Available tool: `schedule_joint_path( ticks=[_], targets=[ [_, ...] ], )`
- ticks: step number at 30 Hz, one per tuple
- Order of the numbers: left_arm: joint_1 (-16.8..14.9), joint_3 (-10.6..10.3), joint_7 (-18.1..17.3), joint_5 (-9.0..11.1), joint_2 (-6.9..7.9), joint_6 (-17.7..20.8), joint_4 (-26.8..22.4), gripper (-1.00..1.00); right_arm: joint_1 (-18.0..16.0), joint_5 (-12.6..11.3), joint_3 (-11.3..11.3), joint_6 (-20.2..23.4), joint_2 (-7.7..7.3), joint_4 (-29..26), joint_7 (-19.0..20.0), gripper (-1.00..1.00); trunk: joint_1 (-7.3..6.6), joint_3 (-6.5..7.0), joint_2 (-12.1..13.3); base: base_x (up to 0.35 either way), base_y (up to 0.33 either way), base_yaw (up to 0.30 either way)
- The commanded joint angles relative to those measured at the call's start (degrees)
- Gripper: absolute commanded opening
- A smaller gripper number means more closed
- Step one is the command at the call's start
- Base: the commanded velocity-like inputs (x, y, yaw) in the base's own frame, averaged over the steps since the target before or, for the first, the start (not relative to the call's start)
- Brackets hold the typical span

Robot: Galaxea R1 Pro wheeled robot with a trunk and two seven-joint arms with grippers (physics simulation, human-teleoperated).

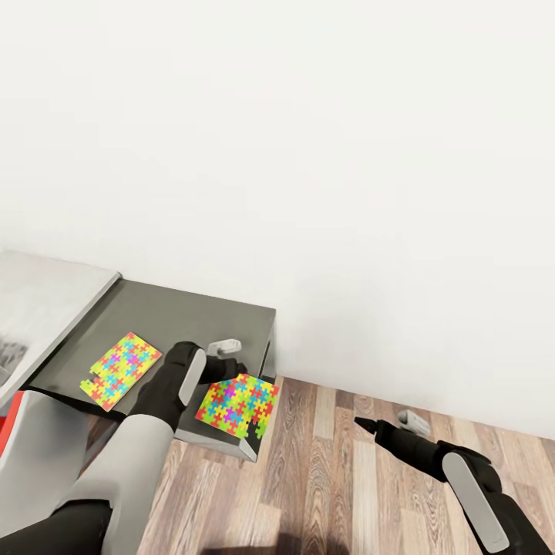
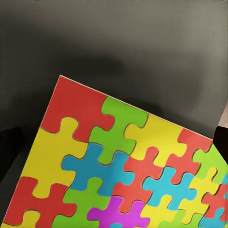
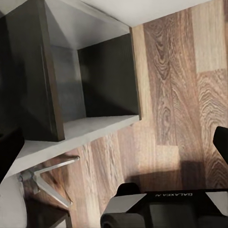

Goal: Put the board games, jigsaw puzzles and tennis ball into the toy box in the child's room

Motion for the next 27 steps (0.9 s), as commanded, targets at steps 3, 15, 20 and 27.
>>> schedule_joint_path(
  ticks=[3, 15, 20, 27],
  targets=[
    [0.0, 0.8, 0.0, -0.4, 0.13, 0.2, 0.3, 1.00, 0.0, 0.2, -0.1, 0.2, 0.09, 0.2, 0.5, 1.00, 0.06, -0.10, -0.1, 0.000, 0.000, 0.000],
    [0.2, 9.6, -6.2, -0.4, 3.41, 2.4, -7.3, 1.00, 0.0, 0.4, 0.1, -0.4, 0.17, 1.3, 8.2, 1.00, 0.06, -0.10, -0.1, 0.000, 0.000, 0.000],
    [0.2, 10.2, -14.3, -0.4, 6.36, 3.8, -8.7, 1.00, 0.0, 0.5, 0.1, -0.9, 0.23, 2.1, 11.7, 1.00, 0.06, -0.10, -0.1, 0.000, 0.000, 0.000],
    [0.4, 10.3, -25.1, -0.4, 10.68, 4.5, -9.9, 1.00, 0.0, 0.3, 0.2, -6.0, 0.39, 5.1, 18.0, 1.00, 0.06, -0.10, -0.1, 0.000, 0.000, 0.000]
  ],
)
